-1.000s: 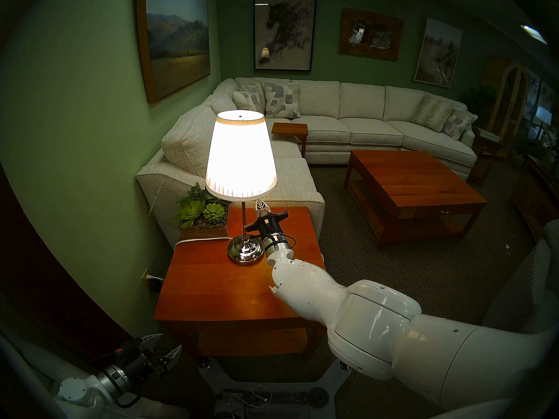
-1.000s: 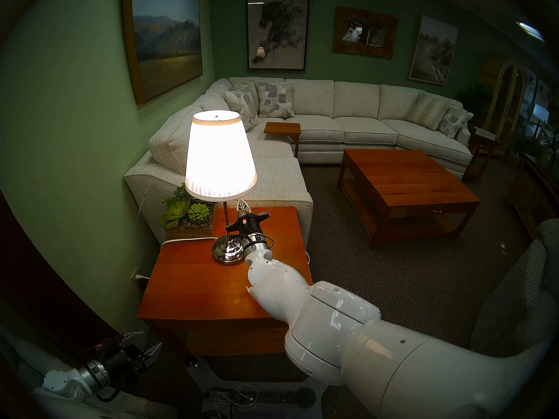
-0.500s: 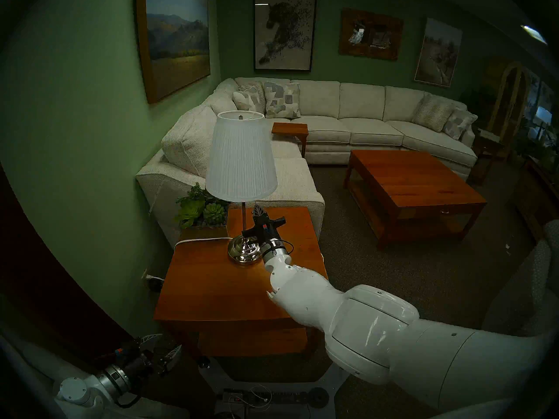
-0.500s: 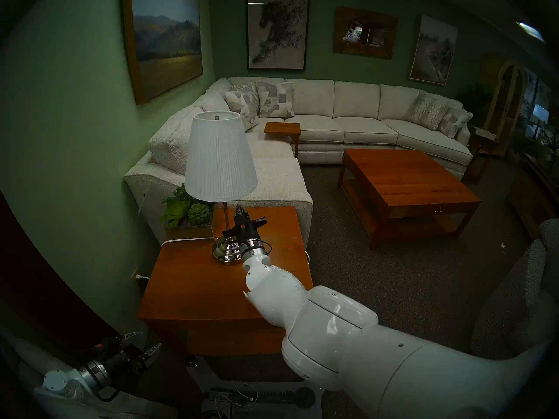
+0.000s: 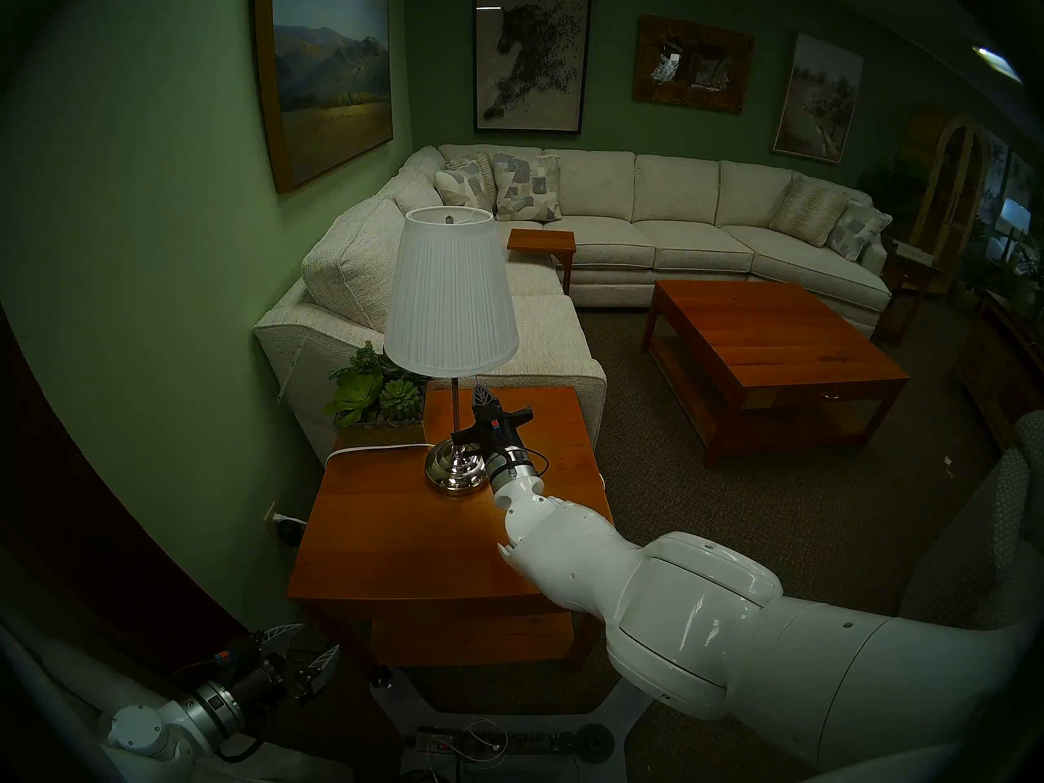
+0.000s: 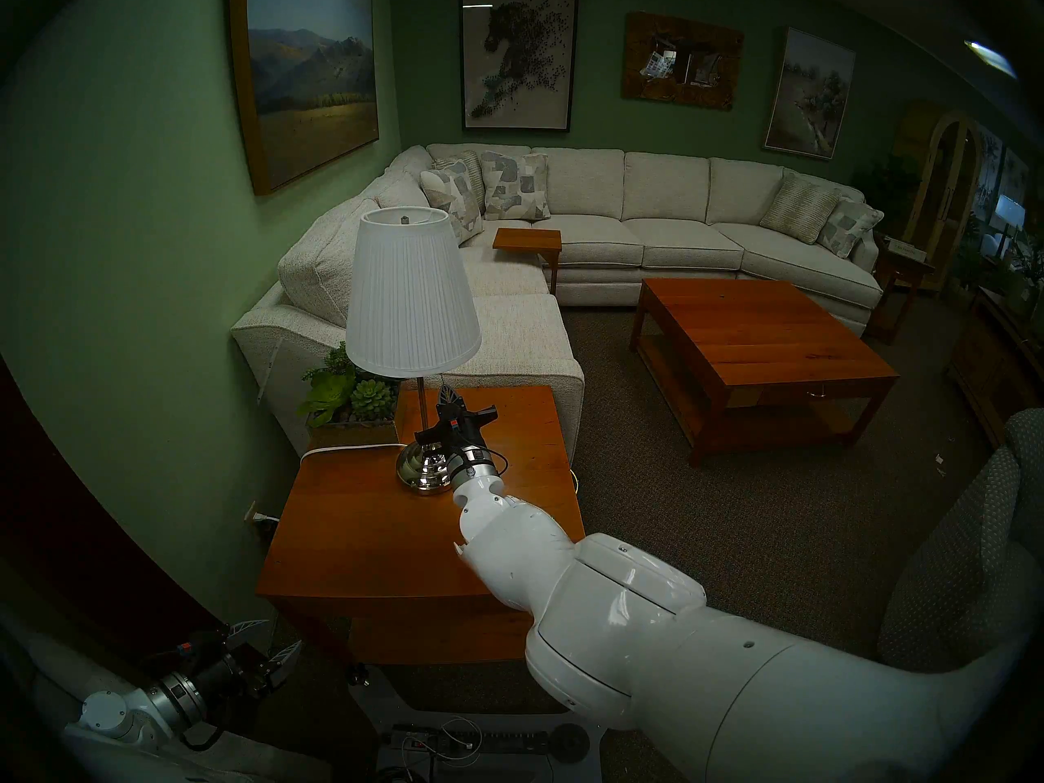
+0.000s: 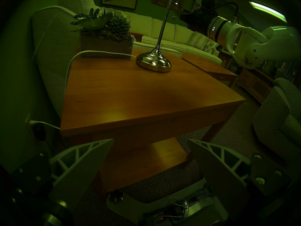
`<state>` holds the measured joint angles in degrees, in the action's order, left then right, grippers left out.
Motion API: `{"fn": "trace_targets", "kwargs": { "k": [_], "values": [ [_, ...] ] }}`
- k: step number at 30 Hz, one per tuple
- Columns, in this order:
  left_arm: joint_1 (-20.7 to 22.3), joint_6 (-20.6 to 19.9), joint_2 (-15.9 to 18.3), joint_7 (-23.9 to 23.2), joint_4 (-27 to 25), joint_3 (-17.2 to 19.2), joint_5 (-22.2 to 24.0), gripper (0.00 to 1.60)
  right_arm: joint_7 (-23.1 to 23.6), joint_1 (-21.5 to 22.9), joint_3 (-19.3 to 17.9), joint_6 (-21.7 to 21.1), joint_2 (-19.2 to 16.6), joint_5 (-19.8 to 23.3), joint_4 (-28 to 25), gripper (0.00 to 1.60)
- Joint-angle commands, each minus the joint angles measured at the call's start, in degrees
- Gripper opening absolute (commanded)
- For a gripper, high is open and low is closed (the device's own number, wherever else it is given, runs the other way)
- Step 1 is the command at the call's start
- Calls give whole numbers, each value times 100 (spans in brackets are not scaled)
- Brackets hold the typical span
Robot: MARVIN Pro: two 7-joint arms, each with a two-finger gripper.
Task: Pull on string to turn off lamp
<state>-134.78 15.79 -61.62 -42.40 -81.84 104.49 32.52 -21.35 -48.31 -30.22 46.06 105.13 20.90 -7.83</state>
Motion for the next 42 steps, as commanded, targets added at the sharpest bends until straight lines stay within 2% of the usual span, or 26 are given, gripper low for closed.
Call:
{"fn": "trace_targets", "kwargs": {
  "k": [1, 16, 17, 18, 19, 20, 22, 23, 26, 32, 42],
  "values": [
    [7, 28, 15, -13, -84, 31, 15, 160, -73, 282, 52, 154, 100, -83, -120, 0],
    [1, 29, 14, -13, -92, 35, 17, 160, -302, 266, 176, 480, 83, -182, -115, 0],
    [0, 29, 14, -13, -93, 35, 17, 160, -323, 257, 188, 505, 85, -189, -113, 21],
    [0, 29, 14, -13, -94, 35, 17, 160, -341, 246, 201, 529, 91, -198, -112, 34],
    [-1, 30, 14, -13, -95, 35, 17, 160, -360, 235, 212, 549, 96, -207, -110, 34],
    [-1, 30, 14, -13, -95, 36, 17, 160, -384, 221, 227, 574, 100, -217, -105, 50],
    [-2, 30, 14, -13, -97, 36, 17, 160, -421, 195, 247, 614, 105, -231, -95, 53],
    [-3, 30, 14, -13, -97, 37, 17, 160, -440, 182, 258, 637, 105, -240, -91, 61],
    [-6, 30, 14, -13, -101, 38, 18, 160, -517, 111, 304, 745, 102, -275, -77, 69],
    [-15, 30, 13, -11, -114, 43, 19, 160, -817, -121, 411, 894, 31, -386, -138, 69],
    [-22, 28, 11, -7, -124, 47, 20, 160, -1870, -690, 798, 894, -324, -967, -921, 81]
  ]
}}
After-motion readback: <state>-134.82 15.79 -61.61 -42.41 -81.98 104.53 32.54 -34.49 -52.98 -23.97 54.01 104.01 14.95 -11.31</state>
